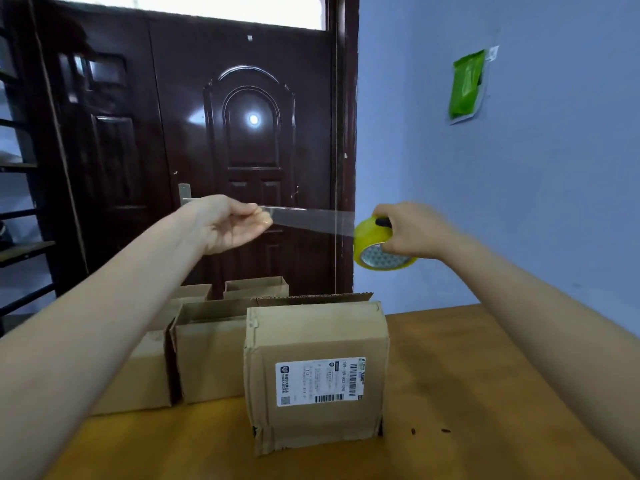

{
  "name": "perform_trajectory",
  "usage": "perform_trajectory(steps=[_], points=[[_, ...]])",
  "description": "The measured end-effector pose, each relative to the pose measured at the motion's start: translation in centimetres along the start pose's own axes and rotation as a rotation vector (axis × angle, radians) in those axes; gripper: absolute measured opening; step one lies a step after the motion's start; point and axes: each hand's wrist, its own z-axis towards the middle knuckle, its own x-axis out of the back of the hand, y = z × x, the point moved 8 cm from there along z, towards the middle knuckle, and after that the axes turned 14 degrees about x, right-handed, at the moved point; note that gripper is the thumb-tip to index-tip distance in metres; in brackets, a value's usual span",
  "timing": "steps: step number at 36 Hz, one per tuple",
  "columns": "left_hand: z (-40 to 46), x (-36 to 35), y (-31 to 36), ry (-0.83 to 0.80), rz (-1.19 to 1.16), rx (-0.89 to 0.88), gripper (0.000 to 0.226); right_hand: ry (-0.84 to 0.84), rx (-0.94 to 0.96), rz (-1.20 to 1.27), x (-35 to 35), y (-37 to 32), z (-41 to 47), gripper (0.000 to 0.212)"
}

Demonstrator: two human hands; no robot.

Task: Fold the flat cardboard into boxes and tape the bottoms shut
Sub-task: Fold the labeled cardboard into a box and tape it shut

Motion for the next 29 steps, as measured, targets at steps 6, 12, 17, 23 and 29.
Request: perform_trajectory(steps=[6,12,17,23,29], points=[[-0.6,1.7,0.6,0.021,-0.085,-0.042,0.017,0.277,-0.144,0.305,0.2,2.2,-1.4,0.03],[-0.6,1.5,-0.3,0.004,-0.105,-0.037,0.018,0.429,-0.266,0.56,-0.3,3.8,-2.2,0.023],[0.0,1.6,-1.1,0.005,-0.053,-0.003,0.017,0.301,-0.181,0.371,-0.7,3.7,-2.6,0.025],[0.4,1.8,-1.2,0.046,0.034,-0.03,0.017,0.087,0.043,-0.282,-1.0,2.8,-2.8,0.033],[1.0,3.2,-1.0,0.172,0.157,-0.102,0.012,0.161,-0.096,-0.132,0.4,4.2,-3.4,0.037]])
